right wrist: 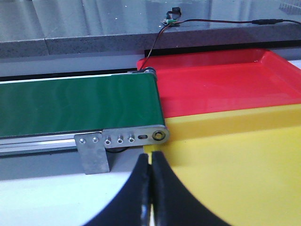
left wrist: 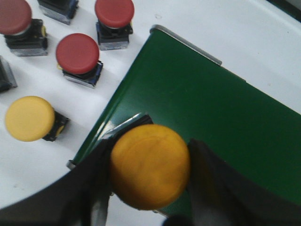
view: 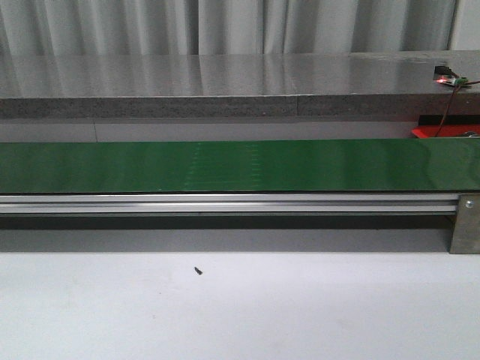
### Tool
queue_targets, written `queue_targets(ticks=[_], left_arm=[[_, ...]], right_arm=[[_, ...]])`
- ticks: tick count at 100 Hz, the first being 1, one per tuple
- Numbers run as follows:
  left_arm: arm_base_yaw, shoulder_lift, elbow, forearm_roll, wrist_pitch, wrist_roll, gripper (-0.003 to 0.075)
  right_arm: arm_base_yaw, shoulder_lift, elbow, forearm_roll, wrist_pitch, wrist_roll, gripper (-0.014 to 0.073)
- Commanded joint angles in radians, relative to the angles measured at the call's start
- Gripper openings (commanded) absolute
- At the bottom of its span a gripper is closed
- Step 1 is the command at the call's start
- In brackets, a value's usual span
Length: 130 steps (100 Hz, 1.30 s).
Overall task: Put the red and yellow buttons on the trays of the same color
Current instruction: 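Carry the yellow button onto the green belt and open the left gripper, then grasp a second yellow button from the cluster with the left gripper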
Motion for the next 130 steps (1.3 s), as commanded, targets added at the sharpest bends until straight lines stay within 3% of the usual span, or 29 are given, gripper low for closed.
queue_targets(ticks=[1,30,52,59,107,130], left_arm=[[-0.023,-0.005,-0.034,-0.024,-0.059,-0.004,0.0211],[-0.042,0.053,-0.034,-0.046,-0.070,-0.004,0.0243],[-0.042,0.051,-0.036,-0.048,-0.078,-0.002,0.0608],[-0.042,0.042,-0.036,-0.050,-0.076,-0.002,0.0671],[-0.022,-0.117,-0.036,-0.009,-0.044,-0.002,0.0672],[0.079,-0.120,-0.036,0.028,0.010,-0.008,0.0672]], right_arm=[[0.004,-0.019,-0.018,-0.005,-0.075,-0.008,-0.0060],[0.004,-0.019,-0.018,-0.005,-0.075,-0.008,-0.0060],[0.004,-0.019,-0.018,-0.005,-0.075,-0.008,-0.0060],[0.004,-0.019,-0.018,-0.005,-0.075,-0.008,-0.0060],[0.004,-0.019,-0.018,-0.005,-0.075,-0.008,-0.0060],[0.004,-0.019,-0.018,-0.005,-0.075,-0.008,-0.0060]])
